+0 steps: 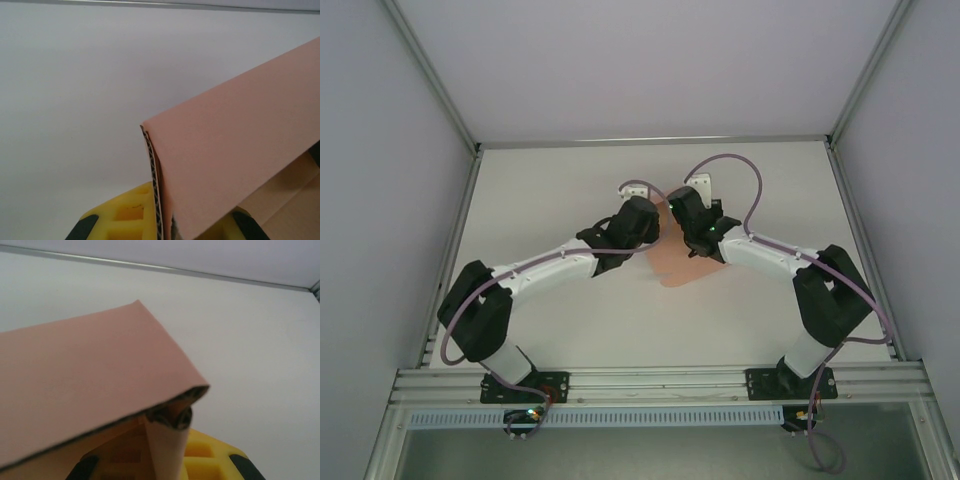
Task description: Assemble paper box
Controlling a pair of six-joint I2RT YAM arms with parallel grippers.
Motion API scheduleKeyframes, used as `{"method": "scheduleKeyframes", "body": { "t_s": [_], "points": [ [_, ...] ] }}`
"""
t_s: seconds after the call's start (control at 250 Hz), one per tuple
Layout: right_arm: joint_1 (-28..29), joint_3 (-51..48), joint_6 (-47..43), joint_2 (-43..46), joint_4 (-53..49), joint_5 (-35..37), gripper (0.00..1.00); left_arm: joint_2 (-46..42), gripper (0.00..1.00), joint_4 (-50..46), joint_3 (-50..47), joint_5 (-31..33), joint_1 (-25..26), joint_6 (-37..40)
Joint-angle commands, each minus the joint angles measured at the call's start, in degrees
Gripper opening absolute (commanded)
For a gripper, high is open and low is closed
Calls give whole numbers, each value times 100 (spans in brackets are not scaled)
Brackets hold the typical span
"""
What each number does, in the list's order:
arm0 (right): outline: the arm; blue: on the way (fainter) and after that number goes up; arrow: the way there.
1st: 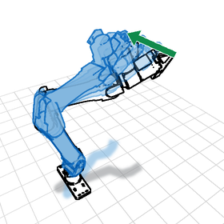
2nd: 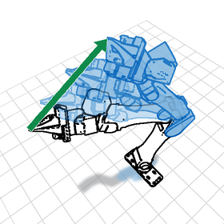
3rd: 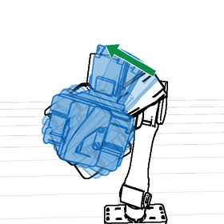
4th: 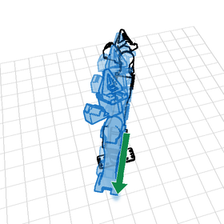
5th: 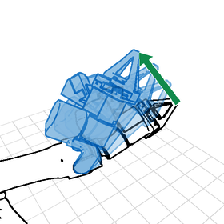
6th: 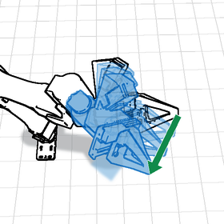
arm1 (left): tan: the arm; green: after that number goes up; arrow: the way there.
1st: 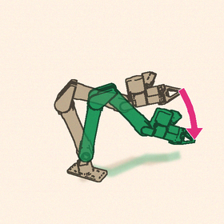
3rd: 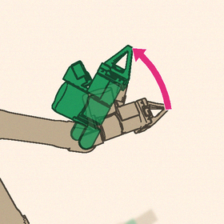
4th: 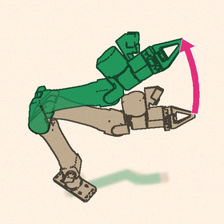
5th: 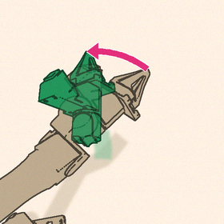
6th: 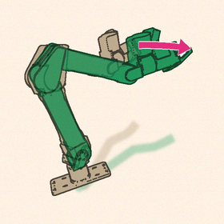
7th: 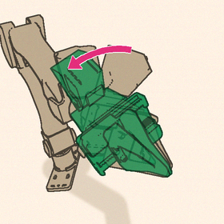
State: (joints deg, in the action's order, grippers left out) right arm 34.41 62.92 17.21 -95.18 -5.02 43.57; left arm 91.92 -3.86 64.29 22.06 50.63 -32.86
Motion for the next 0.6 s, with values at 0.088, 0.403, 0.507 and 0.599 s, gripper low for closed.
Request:
{"method": "scheduleKeyframes", "body": {
  "t_s": [0.088,0.403,0.507,0.599],
  "points": [
    [-548,-909,-692,207,1421,-266,2,-183,0,-753,129,409,-84,-89],
    [-528,-1951,-591,1296,3062,-2598,54,-331,0,-699,-30,431,-94,-80],
    [-540,-2151,-616,1815,2950,-3158,63,-417,0,-632,-140,466,-97,-36],
    [-558,-2231,-754,2314,2646,-3768,73,-499,0,-529,-236,465,-93,14]
  ]
}}
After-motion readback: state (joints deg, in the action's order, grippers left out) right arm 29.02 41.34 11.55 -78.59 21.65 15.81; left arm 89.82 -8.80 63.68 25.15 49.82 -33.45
